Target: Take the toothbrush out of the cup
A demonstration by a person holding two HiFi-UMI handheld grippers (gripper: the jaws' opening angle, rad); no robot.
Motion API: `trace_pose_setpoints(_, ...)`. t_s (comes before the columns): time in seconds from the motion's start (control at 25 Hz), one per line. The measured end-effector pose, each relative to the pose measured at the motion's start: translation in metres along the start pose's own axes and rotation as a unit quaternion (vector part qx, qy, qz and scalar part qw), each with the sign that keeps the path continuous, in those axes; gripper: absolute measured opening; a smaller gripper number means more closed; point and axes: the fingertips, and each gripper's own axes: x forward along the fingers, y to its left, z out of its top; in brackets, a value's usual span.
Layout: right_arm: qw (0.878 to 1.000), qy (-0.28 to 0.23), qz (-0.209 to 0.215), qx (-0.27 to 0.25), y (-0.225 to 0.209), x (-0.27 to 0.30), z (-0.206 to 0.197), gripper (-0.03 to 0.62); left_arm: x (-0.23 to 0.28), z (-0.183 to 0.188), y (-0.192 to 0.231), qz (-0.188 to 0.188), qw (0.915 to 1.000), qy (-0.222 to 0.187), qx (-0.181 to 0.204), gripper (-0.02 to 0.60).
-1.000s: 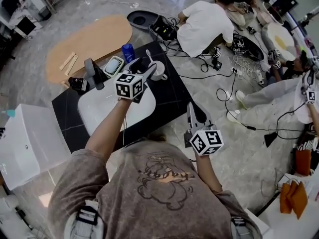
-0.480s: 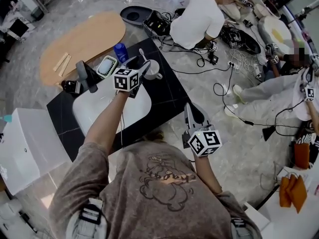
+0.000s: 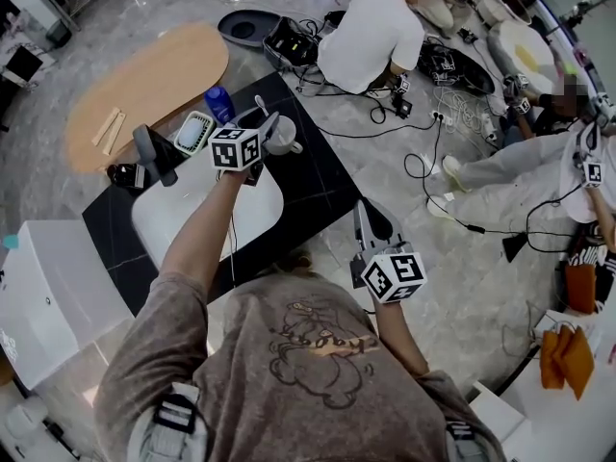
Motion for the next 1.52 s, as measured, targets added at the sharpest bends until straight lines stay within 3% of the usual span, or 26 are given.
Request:
trace_pose_setpoints(0.28,1.000,0.001,-0.008,-0.001,-0.006,-0.002,-0.002,0.005,0.002,-0.008,0.007,0.014,0.9998,0.012,0.001,0.087)
trace_pose_setpoints(0.64,1.000,0.003,-0.004,-0.002,-0.004,0.001,-0.005,0.005,-0.004,0.001,0.006,0.011,0.9996,-0.008,-0.025,0.039)
trace_pose_setpoints(0.84,1.000,0.000,0.000,-0.004,-0.003,-0.002,-0.003,0.005,-0.011,0.009,-0.006,0.003,0.9997,-0.016,-0.019,0.032)
trace_pose_setpoints(1.52,1.000,-0.015,0.019,-0.004,0.013,-0.018,-0.006,0.004,-0.082,0.080,-0.071,-0.045,0.9908,-0.127,-0.003,0.031)
